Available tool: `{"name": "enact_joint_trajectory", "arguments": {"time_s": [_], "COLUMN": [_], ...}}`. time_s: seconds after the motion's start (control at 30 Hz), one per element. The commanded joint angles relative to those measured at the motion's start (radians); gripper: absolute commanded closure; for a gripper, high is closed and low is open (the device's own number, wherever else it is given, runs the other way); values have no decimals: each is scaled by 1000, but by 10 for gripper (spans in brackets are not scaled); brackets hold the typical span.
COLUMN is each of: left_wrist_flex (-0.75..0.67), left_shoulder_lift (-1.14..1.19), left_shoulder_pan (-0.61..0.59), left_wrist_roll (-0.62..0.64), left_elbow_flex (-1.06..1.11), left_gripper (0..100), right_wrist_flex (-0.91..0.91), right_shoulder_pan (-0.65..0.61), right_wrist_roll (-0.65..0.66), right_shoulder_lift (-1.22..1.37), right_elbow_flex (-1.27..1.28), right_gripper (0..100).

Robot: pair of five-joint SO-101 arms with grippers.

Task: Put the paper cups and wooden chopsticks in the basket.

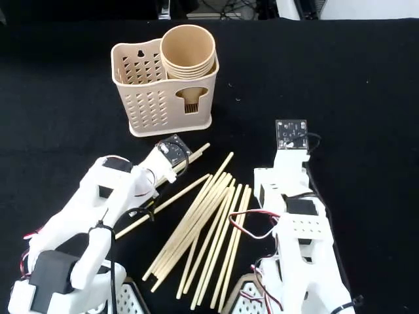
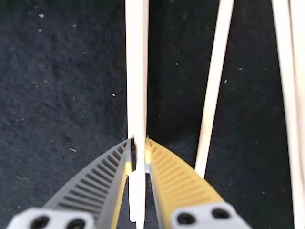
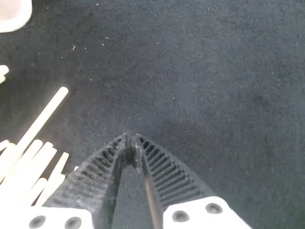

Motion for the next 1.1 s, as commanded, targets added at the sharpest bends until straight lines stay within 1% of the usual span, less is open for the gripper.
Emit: {"name": "enact_joint_trajectory", "arguments": {"time_s": [0.0, 0.1, 0.2, 0.5, 0.67, 0.8, 1.0, 1.07], "left_wrist_flex": [89, 166, 207, 350, 391, 371, 157, 104], "left_shoulder_lift": [9, 8, -37, -345, -470, -476, -374, -310], "left_shoulder_pan": [16, 13, 15, 7, 7, 15, -25, -50], "left_wrist_roll": [-2, -3, 0, 0, 2, -5, -6, -6], "left_elbow_flex": [-56, -116, -139, -137, -133, -73, 53, 51], "left_gripper": [971, 970, 970, 970, 970, 970, 963, 917], "right_wrist_flex": [-21, -21, -21, -21, -21, -21, -21, -21], "right_shoulder_pan": [6, 6, 6, 6, 6, 6, 6, 6], "right_wrist_roll": [12, 12, 12, 12, 12, 12, 12, 12], "right_shoulder_lift": [-13, -13, -13, -13, -13, -13, -13, -13], "right_elbow_flex": [-5, -5, -5, -5, -5, -5, -1, 1], "right_gripper": [986, 986, 986, 986, 986, 986, 986, 986]}}
